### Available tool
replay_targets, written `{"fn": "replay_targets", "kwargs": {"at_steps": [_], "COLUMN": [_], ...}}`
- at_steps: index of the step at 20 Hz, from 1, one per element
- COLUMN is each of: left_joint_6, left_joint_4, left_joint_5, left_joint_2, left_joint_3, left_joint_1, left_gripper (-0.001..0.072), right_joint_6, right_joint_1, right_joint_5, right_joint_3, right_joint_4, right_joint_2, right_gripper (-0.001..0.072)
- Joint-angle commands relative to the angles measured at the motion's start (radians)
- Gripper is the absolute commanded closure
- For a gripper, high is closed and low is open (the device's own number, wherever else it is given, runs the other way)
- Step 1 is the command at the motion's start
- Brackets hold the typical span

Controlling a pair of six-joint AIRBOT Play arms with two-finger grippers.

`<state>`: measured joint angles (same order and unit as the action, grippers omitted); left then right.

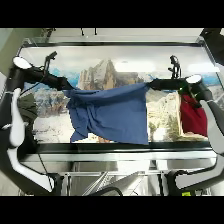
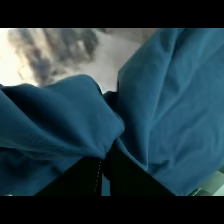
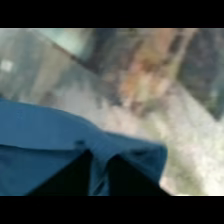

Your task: Fold the shirts.

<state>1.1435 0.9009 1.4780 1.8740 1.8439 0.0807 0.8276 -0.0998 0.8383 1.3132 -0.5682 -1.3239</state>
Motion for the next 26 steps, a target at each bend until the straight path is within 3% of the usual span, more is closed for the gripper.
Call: {"fn": "replay_targets", "kwargs": {"at_steps": [1,2,6,11,16,22,23,26], "left_joint_6": [0.105,0.141,0.185,0.136,0.094,0.080,0.080,0.080], "left_joint_4": [-0.002,-0.002,-0.002,-0.002,-0.011,-0.042,-0.065,-0.065], "left_joint_5": [0.128,0.135,0.165,0.101,-0.130,-0.353,-0.380,-0.397], "left_joint_2": [0.233,0.236,0.113,-0.154,-0.317,-0.332,-0.332,-0.332], "left_joint_3": [0.246,0.269,0.098,-0.488,-0.894,-0.976,-0.966,-0.899], "left_joint_1": [0.009,0.017,0.093,0.166,0.161,0.040,0.023,-0.008], "left_gripper": [0.0237,0.0013,0.0012,0.0012,0.0013,0.0013,0.0035,0.0480], "right_joint_6": [-0.010,-0.010,0.025,0.078,0.077,0.077,0.077,0.077], "right_joint_1": [0.001,-0.006,-0.114,-0.255,-0.289,-0.282,-0.282,-0.282], "right_joint_5": [-0.093,-0.076,0.118,0.421,0.504,0.541,0.543,0.547], "right_joint_3": [-0.004,-0.004,-0.004,-0.041,-0.074,-0.078,-0.078,-0.080], "right_joint_4": [0.068,0.068,0.064,-0.016,-0.014,-0.014,-0.014,-0.015], "right_joint_2": [-0.090,-0.079,0.026,0.128,0.150,0.150,0.150,0.150], "right_gripper": [0.0399,0.0399,0.0416,0.0415,0.0415,0.0415,0.0415,0.0415]}}
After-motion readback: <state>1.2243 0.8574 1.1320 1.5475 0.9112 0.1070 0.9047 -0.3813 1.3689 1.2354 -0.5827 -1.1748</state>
